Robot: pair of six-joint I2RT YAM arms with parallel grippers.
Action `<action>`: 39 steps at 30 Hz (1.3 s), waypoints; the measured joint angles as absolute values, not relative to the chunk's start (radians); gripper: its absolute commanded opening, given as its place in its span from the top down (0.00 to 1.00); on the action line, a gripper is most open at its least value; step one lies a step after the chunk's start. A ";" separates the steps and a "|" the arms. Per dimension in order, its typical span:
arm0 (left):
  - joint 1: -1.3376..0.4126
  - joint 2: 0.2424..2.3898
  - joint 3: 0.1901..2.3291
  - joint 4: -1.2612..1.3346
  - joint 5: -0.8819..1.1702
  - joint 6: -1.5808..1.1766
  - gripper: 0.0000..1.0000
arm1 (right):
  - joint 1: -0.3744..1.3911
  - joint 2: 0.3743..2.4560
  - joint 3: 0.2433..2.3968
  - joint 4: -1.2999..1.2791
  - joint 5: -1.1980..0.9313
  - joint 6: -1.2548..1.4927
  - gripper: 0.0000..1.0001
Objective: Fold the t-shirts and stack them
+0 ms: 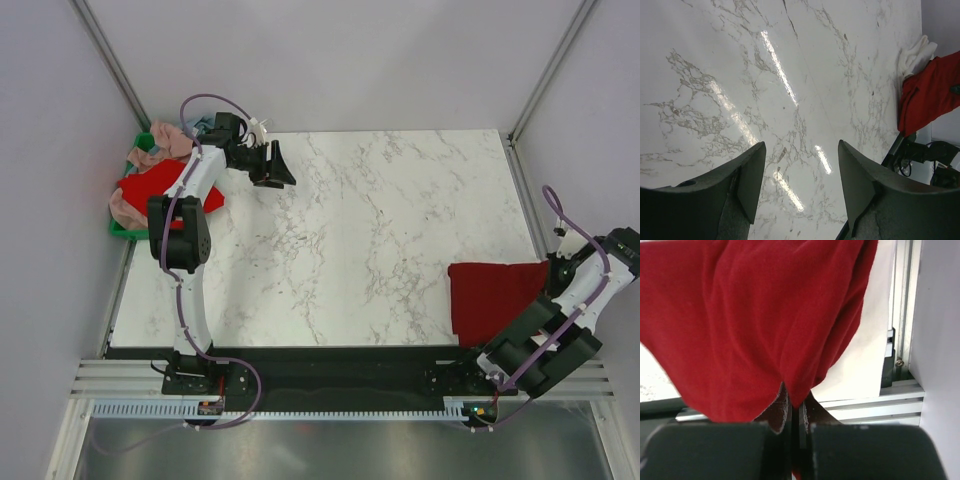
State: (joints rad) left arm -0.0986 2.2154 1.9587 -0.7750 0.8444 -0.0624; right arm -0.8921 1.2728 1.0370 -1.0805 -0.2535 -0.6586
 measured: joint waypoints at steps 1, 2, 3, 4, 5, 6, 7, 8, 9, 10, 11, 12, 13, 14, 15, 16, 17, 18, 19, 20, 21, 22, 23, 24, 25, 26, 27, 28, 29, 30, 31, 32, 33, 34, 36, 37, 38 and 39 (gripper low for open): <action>-0.099 2.215 1.958 -0.775 0.844 -0.062 0.32 | -0.893 1.273 1.024 -1.062 -0.247 -0.658 1.00; -0.099 2.215 1.957 -0.775 0.844 -0.062 0.32 | -0.894 1.273 1.013 -1.047 -0.241 -0.656 1.00; -0.099 2.215 1.957 -0.775 0.844 -0.062 0.32 | -0.894 1.274 1.006 -1.034 -0.235 -0.654 1.00; -0.099 2.215 1.956 -0.775 0.844 -0.062 0.32 | -0.895 1.275 1.000 -1.019 -0.227 -0.650 1.00; -0.099 2.215 1.955 -0.775 0.844 -0.062 0.32 | -0.897 1.278 0.995 -1.003 -0.222 -0.646 0.97; -0.099 2.215 1.953 -0.774 0.844 -0.062 0.32 | -0.898 1.280 0.991 -0.988 -0.215 -0.641 0.94; -0.099 2.215 1.950 -0.774 0.843 -0.062 0.32 | -0.900 1.285 0.989 -0.975 -0.207 -0.635 0.88; -0.099 2.215 1.947 -0.774 0.843 -0.062 0.32 | -0.901 1.289 0.988 -0.967 -0.201 -0.631 0.74; -0.099 2.215 1.942 -0.773 0.841 -0.062 0.32 | -0.902 1.297 0.987 -0.955 -0.192 -0.619 0.67; -0.099 2.214 1.937 -0.773 0.840 -0.062 0.31 | -0.902 1.305 0.987 -0.941 -0.178 -0.612 0.55; -0.099 2.214 1.933 -0.773 0.838 -0.062 0.31 | -0.903 1.312 0.984 -0.925 -0.161 -0.604 0.27; -0.099 2.212 1.927 -0.772 0.835 -0.062 0.31 | -0.907 1.316 0.982 -0.908 -0.146 -0.595 0.15; -0.099 2.209 1.922 -0.772 0.832 -0.062 0.31 | -0.910 1.317 0.979 -0.894 -0.131 -0.593 0.02; -0.099 2.206 1.916 -0.772 0.826 -0.062 0.31 | -0.913 1.316 0.979 -0.886 -0.125 -0.594 0.02; -0.099 2.199 1.909 -0.772 0.818 -0.062 0.31 | -0.914 1.313 0.978 -0.877 -0.120 -0.595 0.02; -0.099 2.192 1.902 -0.773 0.811 -0.062 0.31 | -0.915 1.307 0.978 -0.870 -0.117 -0.595 0.02; -0.099 2.185 1.897 -0.773 0.802 -0.061 0.30 | -0.915 1.296 0.979 -0.866 -0.119 -0.592 0.02; -0.099 2.179 1.895 -0.773 0.792 -0.061 0.30 | -0.915 1.282 0.979 -0.865 -0.127 -0.591 0.02; -0.099 2.172 1.895 -0.772 0.779 -0.060 0.30 | -0.914 1.262 0.979 -0.864 -0.141 -0.590 0.02; -0.099 2.163 1.893 -0.772 0.756 -0.060 0.30 | -0.913 1.240 0.982 -0.864 -0.157 -0.588 0.02; -0.099 2.152 1.891 -0.772 0.730 -0.059 0.30 | -0.908 1.217 0.986 -0.864 -0.184 -0.587 0.02; -0.099 2.140 1.891 -0.772 0.703 -0.055 0.29 | -0.899 1.198 0.995 -0.868 -0.210 -0.582 0.02; -0.099 2.124 1.891 -0.771 0.670 -0.052 0.29 | -0.887 1.188 1.007 -0.872 -0.231 -0.577 0.02; -0.100 2.108 1.891 -0.771 0.640 -0.050 0.28 | -0.863 1.184 1.026 -0.874 -0.263 -0.570 0.02; -0.100 2.092 1.891 -0.770 0.608 -0.047 0.28 | -0.828 1.190 1.044 -0.871 -0.284 -0.558 0.02; -0.100 2.074 1.891 -0.767 0.574 -0.045 0.28 | -0.796 1.199 1.054 -0.865 -0.304 -0.551 0.02; -0.101 2.058 1.891 -0.765 0.548 -0.044 0.27 | -0.746 1.214 1.062 -0.854 -0.323 -0.543 0.02; -0.101 2.040 1.891 -0.759 0.520 -0.042 0.27 | -0.689 1.232 1.065 -0.839 -0.339 -0.532 0.02; -0.101 2.021 1.890 -0.752 0.494 -0.040 0.26 | -0.629 1.250 1.065 -0.823 -0.348 -0.517 0.02; -0.101 2.003 1.885 -0.743 0.469 -0.040 0.23 | -0.565 1.270 1.065 -0.805 -0.352 -0.498 0.02; -0.101 1.986 1.879 -0.737 0.443 -0.041 0.22 | -0.496 1.291 1.066 -0.780 -0.354 -0.476 0.02; -0.101 1.969 1.873 -0.731 0.416 -0.042 0.22 | -0.435 1.312 1.068 -0.754 -0.351 -0.447 0.02; -0.101 1.958 1.866 -0.725 0.399 -0.046 0.18 | -0.387 1.328 1.074 -0.735 -0.345 -0.417 0.02; -0.101 1.945 1.856 -0.718 0.378 -0.055 0.16 | -0.319 1.351 1.086 -0.707 -0.331 -0.374 0.02; -0.101 1.924 1.821 -0.699 0.331 -0.075 0.13 | -0.215 1.399 1.122 -0.630 -0.303 -0.284 0.02; -0.101 1.917 1.801 -0.699 0.311 -0.082 0.12 | -0.188 1.427 1.148 -0.590 -0.285 -0.235 0.02; -0.101 1.916 1.787 -0.701 0.297 -0.086 0.12 | -0.135 1.450 1.169 -0.562 -0.280 -0.203 0.02; -0.101 1.916 1.770 -0.700 0.281 -0.089 0.11 | -0.106 1.476 1.196 -0.530 -0.280 -0.171 0.02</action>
